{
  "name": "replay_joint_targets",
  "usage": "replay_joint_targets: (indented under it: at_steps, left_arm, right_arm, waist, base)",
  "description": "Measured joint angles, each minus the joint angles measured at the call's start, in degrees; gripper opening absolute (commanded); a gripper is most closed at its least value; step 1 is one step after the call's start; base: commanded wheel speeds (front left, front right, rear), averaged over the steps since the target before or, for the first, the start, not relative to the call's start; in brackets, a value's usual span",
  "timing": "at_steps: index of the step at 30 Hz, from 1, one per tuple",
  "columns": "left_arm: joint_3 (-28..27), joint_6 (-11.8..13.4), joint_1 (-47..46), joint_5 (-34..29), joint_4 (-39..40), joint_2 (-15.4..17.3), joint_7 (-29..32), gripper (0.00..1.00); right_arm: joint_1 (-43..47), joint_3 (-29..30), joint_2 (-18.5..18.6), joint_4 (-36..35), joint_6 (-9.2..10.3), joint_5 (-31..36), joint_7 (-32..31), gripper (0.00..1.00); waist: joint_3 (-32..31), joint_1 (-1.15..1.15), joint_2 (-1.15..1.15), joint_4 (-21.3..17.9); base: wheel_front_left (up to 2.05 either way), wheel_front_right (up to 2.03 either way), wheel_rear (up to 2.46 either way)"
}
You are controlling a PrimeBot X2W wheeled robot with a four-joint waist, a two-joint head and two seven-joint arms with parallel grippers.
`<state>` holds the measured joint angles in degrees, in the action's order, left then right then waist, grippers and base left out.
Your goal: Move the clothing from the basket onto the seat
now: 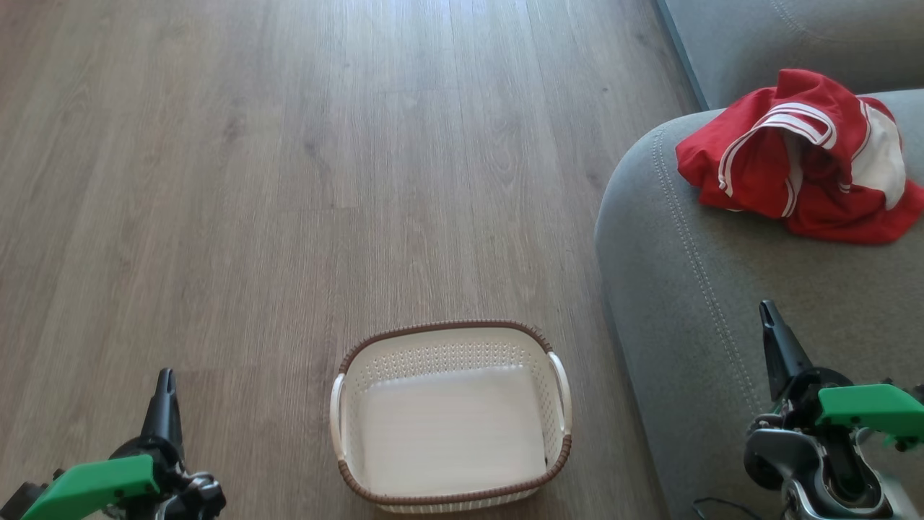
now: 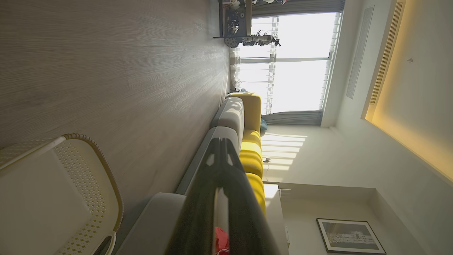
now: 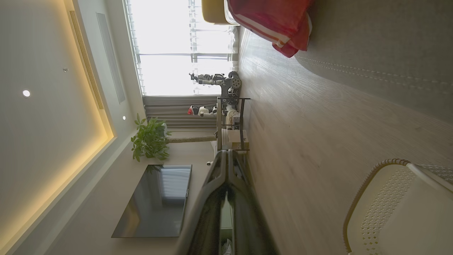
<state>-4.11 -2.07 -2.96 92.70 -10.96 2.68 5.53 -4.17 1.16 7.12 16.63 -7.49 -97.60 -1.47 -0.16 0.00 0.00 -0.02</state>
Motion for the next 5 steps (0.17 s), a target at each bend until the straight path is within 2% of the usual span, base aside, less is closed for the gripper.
replay_joint_targets:
  at_steps: [5]
  left_arm:
    - [0.0,0.0,0.0,0.0,0.0,0.0,0.0,0.0]
  right_arm:
    - [0.0,-0.5,0.2,-0.1,0.0,-0.4,0.1,0.0]
  waist:
    - [0.0,0.0,0.0,0.0]
  base:
    - [0.0,0.0,0.0]
